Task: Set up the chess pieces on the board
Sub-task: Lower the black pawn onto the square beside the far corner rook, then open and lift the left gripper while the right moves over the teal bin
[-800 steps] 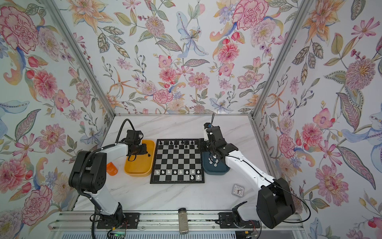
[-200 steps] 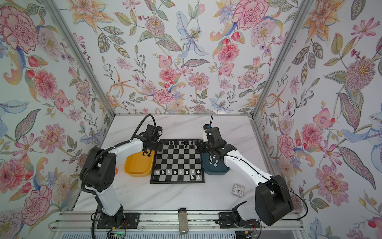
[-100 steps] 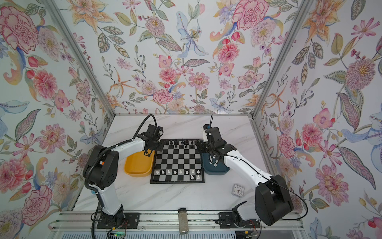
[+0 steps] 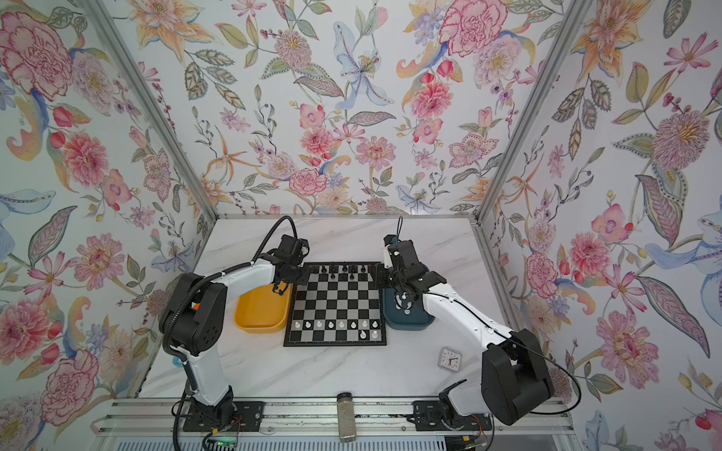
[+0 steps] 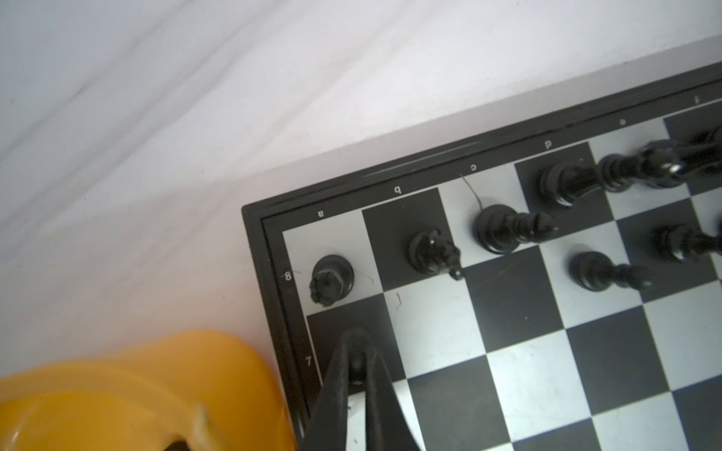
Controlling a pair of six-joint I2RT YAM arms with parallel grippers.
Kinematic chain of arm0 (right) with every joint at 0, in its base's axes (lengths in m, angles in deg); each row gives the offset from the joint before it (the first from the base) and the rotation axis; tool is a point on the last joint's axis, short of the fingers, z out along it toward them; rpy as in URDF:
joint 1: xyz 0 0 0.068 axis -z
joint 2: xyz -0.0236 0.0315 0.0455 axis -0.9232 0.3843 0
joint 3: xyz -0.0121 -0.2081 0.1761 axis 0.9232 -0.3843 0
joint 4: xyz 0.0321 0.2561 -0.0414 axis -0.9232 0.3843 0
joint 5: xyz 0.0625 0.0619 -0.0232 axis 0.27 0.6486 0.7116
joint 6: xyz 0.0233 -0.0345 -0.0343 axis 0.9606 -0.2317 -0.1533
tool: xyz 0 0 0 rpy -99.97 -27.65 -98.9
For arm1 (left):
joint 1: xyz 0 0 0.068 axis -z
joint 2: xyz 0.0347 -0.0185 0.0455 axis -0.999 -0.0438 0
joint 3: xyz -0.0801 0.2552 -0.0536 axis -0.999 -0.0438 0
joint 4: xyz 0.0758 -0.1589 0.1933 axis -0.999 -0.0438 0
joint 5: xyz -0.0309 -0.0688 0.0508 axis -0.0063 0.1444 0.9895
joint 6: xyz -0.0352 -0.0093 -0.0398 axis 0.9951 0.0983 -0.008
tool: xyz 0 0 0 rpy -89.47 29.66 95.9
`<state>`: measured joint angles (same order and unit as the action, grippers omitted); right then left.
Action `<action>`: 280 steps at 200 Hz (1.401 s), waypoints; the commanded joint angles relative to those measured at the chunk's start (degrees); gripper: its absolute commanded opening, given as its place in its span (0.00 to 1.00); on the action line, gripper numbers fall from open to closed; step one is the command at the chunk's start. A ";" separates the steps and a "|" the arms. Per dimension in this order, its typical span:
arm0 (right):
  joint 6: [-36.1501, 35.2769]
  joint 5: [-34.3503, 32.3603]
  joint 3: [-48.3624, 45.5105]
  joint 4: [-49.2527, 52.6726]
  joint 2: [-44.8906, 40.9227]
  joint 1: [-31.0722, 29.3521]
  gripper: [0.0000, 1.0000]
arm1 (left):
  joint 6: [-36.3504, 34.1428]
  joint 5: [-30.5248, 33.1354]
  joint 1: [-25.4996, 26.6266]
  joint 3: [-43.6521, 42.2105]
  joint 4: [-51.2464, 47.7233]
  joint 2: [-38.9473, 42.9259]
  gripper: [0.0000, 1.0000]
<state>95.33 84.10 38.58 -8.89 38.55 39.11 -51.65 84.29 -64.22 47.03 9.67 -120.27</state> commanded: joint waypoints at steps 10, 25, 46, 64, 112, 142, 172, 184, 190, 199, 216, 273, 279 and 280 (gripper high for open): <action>0.50 0.33 -0.32 -0.25 0.47 0.34 0.32 | -0.21 1.40 0.51 1.42 -0.84 -0.90 0.00; 0.50 0.40 -0.32 -0.31 0.60 0.34 0.32 | -0.21 1.40 0.46 1.47 -0.94 -0.89 0.00; 0.47 0.42 -0.32 -0.25 0.41 0.34 0.32 | -0.21 1.40 0.46 1.44 -1.03 -0.96 0.00; 0.51 0.33 -0.46 -0.36 0.30 0.34 0.32 | -0.21 1.47 0.47 1.43 -1.27 -1.13 0.00; 0.57 0.23 -0.59 -0.36 0.21 0.34 0.32 | -0.21 1.91 0.47 1.33 -1.50 -0.98 0.08; 0.67 0.24 -0.52 -0.35 0.27 0.34 0.32 | -0.03 1.84 0.47 1.20 -1.48 -0.78 0.13; 0.72 0.18 -0.54 -0.34 0.26 0.34 0.32 | -0.03 1.76 0.47 1.13 -1.43 -0.52 0.20; 0.72 0.22 -0.62 -0.35 0.11 0.34 0.32 | -0.03 1.76 0.46 1.11 -1.45 -0.35 0.21; 0.79 0.12 -0.65 -0.39 0.12 0.34 0.32 | -0.03 1.67 0.50 1.07 -1.38 -0.26 0.21; 0.72 0.09 -0.67 -0.32 0.04 0.32 0.32 | 0.05 1.58 0.47 0.98 -1.33 -0.10 0.23; 0.72 0.14 -0.62 -0.34 0.04 0.34 0.32 | 0.06 1.34 0.46 0.85 -1.07 0.25 0.24; 0.81 -0.07 -0.64 -0.15 -0.40 0.34 0.32 | 0.24 0.55 0.55 0.34 -0.61 2.66 0.28; 0.80 -0.02 -0.65 -0.21 -0.38 0.34 0.32 | 0.25 0.53 0.55 0.18 -0.44 3.10 0.28; 0.80 -0.02 -0.65 -0.21 -0.38 0.34 0.32 | 0.24 0.48 0.55 0.21 -0.44 3.13 0.28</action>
<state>95.55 84.07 38.58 -8.86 38.55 39.11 -51.62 84.46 -64.22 47.03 9.59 -120.14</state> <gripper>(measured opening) 0.318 0.277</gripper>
